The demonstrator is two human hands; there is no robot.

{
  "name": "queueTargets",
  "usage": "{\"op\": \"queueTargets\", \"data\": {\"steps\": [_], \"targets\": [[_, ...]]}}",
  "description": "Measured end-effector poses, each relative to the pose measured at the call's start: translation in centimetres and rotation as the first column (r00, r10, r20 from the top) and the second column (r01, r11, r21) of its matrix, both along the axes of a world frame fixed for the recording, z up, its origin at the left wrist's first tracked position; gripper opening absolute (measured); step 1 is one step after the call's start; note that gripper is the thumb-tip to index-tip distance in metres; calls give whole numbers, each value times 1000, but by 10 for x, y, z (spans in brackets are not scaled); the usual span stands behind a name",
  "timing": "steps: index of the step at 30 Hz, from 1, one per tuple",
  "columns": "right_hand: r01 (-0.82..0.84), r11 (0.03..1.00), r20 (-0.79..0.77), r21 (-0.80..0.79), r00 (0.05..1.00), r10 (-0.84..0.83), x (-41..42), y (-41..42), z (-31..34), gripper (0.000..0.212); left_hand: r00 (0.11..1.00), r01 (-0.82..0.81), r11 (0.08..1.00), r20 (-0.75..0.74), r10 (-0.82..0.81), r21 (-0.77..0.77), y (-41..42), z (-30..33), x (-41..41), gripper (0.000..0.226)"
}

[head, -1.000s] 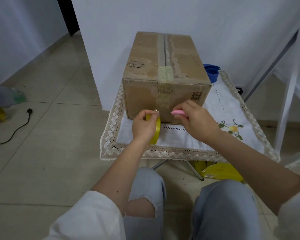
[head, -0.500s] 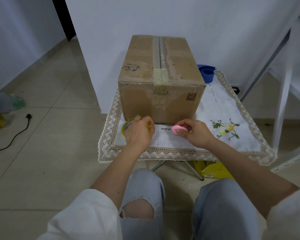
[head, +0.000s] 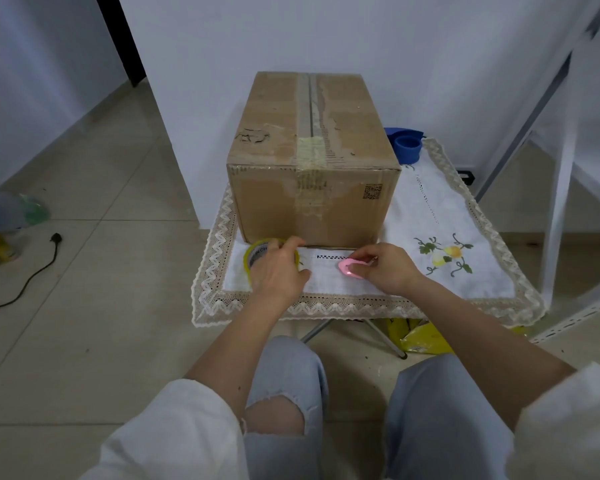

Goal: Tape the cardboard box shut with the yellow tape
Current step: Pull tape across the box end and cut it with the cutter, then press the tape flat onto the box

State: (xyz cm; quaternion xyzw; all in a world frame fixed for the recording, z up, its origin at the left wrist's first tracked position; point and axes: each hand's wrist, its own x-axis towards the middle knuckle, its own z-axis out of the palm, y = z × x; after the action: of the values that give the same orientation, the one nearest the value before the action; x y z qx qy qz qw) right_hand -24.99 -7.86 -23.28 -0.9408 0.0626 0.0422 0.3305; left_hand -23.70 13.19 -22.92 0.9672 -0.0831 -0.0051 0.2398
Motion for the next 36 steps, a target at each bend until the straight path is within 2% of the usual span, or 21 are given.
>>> {"op": "queueTargets", "data": {"steps": [3,5,8,11,13,14,16,17,18,21,23,26,30,36], "targets": [[4,997,35,-78,999,-1,-3,1,2,35,996,-51,998,68,53,-30,0,1,-1,57],[7,994,123,-105,992,6,-6,5,7,33,987,-83,990,127,97,-110,0,3,-2,58],[-43,998,288,-36,956,52,-12,16,21,21,948,-60,961,285,139,-271,0,11,-2,43],[-127,991,446,32,890,100,-14,27,34,13,845,-9,917,486,221,-399,2,24,-2,27],[-187,981,534,52,835,131,-14,34,42,13,818,39,868,515,257,-496,5,32,-1,23],[-204,979,607,-16,776,172,-13,37,46,15,811,79,855,532,244,-512,6,35,1,25],[-145,941,747,-305,577,331,-7,42,50,24,757,141,893,628,182,-428,8,37,4,36],[-86,894,758,-439,499,420,-3,42,50,31,723,141,927,676,142,-346,9,36,5,44],[-41,839,726,-542,480,493,2,43,50,38,702,124,954,703,110,-273,9,36,8,54],[8,699,571,-715,584,577,15,45,47,54,706,59,988,705,60,-143,9,41,15,78],[8,644,500,-765,637,587,19,45,42,60,726,30,996,686,33,-80,10,44,23,84],[19,611,467,-792,663,585,22,45,37,63,743,34,999,669,3,-42,11,41,32,85],[50,595,469,-802,669,576,24,48,28,64,732,48,995,681,23,-86,9,38,36,77],[-14,538,386,-843,680,624,19,51,4,61,734,71,994,679,1,-79,11,37,37,79]]}}
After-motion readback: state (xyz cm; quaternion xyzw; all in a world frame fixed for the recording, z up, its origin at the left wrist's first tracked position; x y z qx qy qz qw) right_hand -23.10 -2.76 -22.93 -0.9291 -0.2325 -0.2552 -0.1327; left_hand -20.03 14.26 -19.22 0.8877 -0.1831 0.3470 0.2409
